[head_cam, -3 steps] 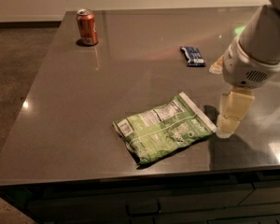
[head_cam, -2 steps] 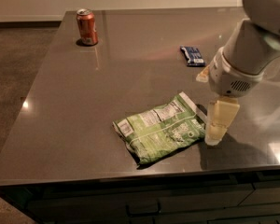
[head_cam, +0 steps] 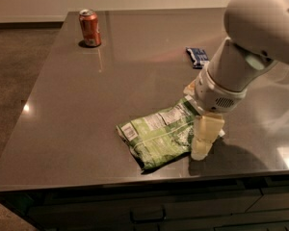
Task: Pick green jalapeno chip bag
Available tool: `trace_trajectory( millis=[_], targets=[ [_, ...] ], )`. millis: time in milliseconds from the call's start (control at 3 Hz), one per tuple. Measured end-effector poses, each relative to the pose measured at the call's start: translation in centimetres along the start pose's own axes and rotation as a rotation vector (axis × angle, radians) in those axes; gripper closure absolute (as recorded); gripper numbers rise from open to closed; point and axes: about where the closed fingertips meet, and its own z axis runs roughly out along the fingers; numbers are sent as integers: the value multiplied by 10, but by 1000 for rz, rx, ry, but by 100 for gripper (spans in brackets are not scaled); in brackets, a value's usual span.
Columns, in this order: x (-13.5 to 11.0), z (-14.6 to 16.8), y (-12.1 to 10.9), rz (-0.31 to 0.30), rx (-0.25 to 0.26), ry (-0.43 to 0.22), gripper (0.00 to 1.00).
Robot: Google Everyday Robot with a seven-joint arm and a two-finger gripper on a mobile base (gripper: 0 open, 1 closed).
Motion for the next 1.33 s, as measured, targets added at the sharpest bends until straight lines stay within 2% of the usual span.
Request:
trace_trajectory(
  millis=[667, 1000, 1333],
  targets=[
    [-23, 23, 9, -44, 1, 12, 0],
    [-29, 29, 9, -66, -13, 29, 16],
    [-32, 31, 6, -81, -22, 46, 39]
  ],
)
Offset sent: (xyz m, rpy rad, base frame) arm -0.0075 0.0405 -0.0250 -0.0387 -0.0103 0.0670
